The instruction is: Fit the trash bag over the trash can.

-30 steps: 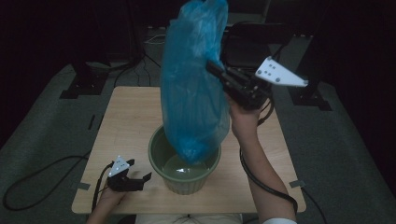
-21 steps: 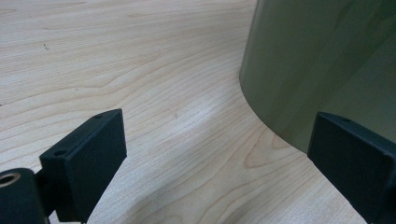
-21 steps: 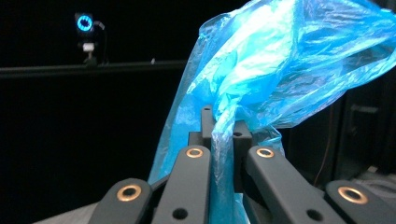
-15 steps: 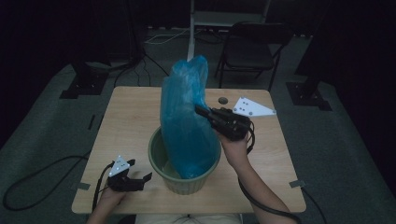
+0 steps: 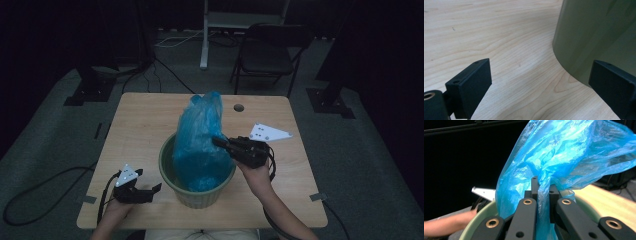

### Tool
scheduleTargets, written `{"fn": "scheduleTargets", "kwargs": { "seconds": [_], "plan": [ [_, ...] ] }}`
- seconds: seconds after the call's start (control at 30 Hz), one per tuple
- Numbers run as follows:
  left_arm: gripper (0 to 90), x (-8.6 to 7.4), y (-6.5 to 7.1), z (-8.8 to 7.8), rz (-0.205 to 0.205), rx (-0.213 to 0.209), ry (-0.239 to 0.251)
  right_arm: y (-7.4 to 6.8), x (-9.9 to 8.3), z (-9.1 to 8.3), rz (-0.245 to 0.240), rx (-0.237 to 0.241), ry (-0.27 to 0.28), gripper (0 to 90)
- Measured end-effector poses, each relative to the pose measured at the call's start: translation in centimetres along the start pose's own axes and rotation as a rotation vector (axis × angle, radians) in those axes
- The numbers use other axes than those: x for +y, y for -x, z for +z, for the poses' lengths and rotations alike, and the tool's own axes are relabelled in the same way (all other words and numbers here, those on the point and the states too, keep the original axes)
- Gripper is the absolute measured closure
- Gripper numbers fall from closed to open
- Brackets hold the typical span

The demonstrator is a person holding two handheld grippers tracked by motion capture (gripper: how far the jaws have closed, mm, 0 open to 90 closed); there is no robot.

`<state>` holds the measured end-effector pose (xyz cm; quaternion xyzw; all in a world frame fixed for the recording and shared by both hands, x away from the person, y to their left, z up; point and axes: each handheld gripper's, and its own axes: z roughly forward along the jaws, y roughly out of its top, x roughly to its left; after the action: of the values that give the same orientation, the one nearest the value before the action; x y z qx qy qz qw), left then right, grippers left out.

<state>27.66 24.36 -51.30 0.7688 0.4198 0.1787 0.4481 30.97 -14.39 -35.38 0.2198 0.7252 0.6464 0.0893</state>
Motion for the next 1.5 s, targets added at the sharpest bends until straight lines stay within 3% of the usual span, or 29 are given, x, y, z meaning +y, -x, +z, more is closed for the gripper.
{"fn": "scheduleTargets", "kwargs": {
  "seconds": [0.1,0.17,0.2,0.23,0.3,0.37,0.4,0.43,0.57,0.6,0.63,0.73,0.8,0.83,0.87,1.03,1.07,1.13,1.23,1.27,1.3,1.33,1.37,1.4,1.43,1.47,1.5],
  "plan": [
    [5.2,1.4,0.1,-1.2,0.017,0.023,0.019,-0.4,-0.8,0.0,0.009,0.016,-0.028,87.9],
    [5.2,3.3,0.0,-2.8,0.024,0.056,0.045,-0.9,-1.4,-0.2,0.004,0.025,-0.037,88.2],
    [5.2,3.3,0.0,-2.8,0.024,0.056,0.045,-1.0,-1.4,-0.2,0.002,0.031,-0.041,88.2],
    [5.2,4.9,-0.3,-4.0,0.021,0.083,0.067,-1.2,-1.5,-0.3,0.003,0.035,-0.042,88.2],
    [5.2,6.6,-0.7,-5.2,0.004,0.077,0.082,-1.5,-1.4,-0.3,-0.002,0.046,-0.041,88.1],
    [5.2,8.5,-0.9,-6.0,-0.027,0.043,0.085,-1.7,-1.4,-0.3,-0.011,0.048,-0.037,88.1],
    [5.2,8.5,-0.9,-6.0,-0.027,0.043,0.085,-1.7,-1.4,-0.3,-0.011,0.048,-0.037,88.1],
    [5.2,10.2,-0.6,-6.4,-0.04,0.014,0.099,-2.0,-1.3,-0.3,-0.021,0.046,-0.037,88.1],
    [5.3,13.2,0.6,-6.5,-0.001,-0.037,0.101,-2.2,-1.2,-0.2,-0.022,0.049,-0.034,88.0],
    [5.3,13.2,0.6,-6.5,-0.001,-0.037,0.101,-2.2,-1.2,-0.2,-0.022,0.049,-0.034,88.0],
    [6.3,14.5,1.2,-6.3,0.011,-0.086,0.102,-2.3,-1.2,-0.1,-0.024,0.052,-0.034,88.0],
    [14.1,16.2,2.0,-6.0,0.001,-0.147,0.11,-2.4,-1.2,-0.1,-0.029,0.054,-0.036,88.0],
    [14.1,16.6,2.3,-6.0,0.006,-0.169,0.118,-2.4,-1.1,-0.2,-0.035,0.046,-0.038,88.0],
    [14.1,17.3,2.8,-6.2,0.012,-0.218,0.128,-2.4,-1.1,-0.3,-0.03,0.048,-0.035,88.0],
    [14.1,17.5,3.0,-6.2,0.018,-0.23,0.131,-2.4,-1.1,-0.3,-0.031,0.048,-0.034,88.0],
    [14.2,18.2,3.5,-6.2,0.026,-0.24,0.132,-2.4,-1.0,-0.5,-0.034,0.046,-0.029,88.0],
    [14.2,18.8,3.7,-6.0,0.037,-0.271,0.128,-2.4,-1.0,-0.5,-0.034,0.046,-0.029,88.0],
    [15.4,19.1,3.9,-5.7,0.053,-0.272,0.118,-2.6,-0.9,-0.5,-0.041,0.049,-0.027,88.0],
    [28.3,19.3,4.0,-5.5,0.07,-0.296,0.112,-2.6,-0.9,-0.5,-0.045,0.047,-0.024,88.0],
    [38.7,19.4,4.1,-5.3,0.078,-0.337,0.113,-2.6,-0.9,-0.5,-0.046,0.043,-0.024,88.1],
    [38.7,19.4,4.1,-5.2,0.077,-0.374,0.111,-2.6,-0.9,-0.5,-0.046,0.043,-0.024,88.1],
    [51.5,19.5,4.3,-4.9,0.075,-0.424,0.113,-2.5,-0.9,-0.5,-0.046,0.041,-0.026,88.0],
    [59.1,19.5,4.3,-4.9,0.075,-0.424,0.113,-2.4,-1.0,-0.5,-0.047,0.036,-0.026,88.0],
    [59.1,19.4,4.3,-4.7,0.08,-0.442,0.114,-2.4,-1.0,-0.5,-0.047,0.036,-0.026,88.0],
    [74.0,19.4,4.5,-4.6,0.085,-0.452,0.119,-2.3,-1.1,-0.5,-0.04,0.035,-0.027,88.0],
    [74.0,19.3,4.6,-4.5,0.09,-0.437,0.12,-2.3,-1.1,-0.5,-0.04,0.035,-0.027,88.0],
    [85.2,19.3,4.7,-4.3,0.1,-0.432,0.122,-2.2,-1.2,-0.6,-0.035,0.03,-0.029,87.7]
  ]
}}
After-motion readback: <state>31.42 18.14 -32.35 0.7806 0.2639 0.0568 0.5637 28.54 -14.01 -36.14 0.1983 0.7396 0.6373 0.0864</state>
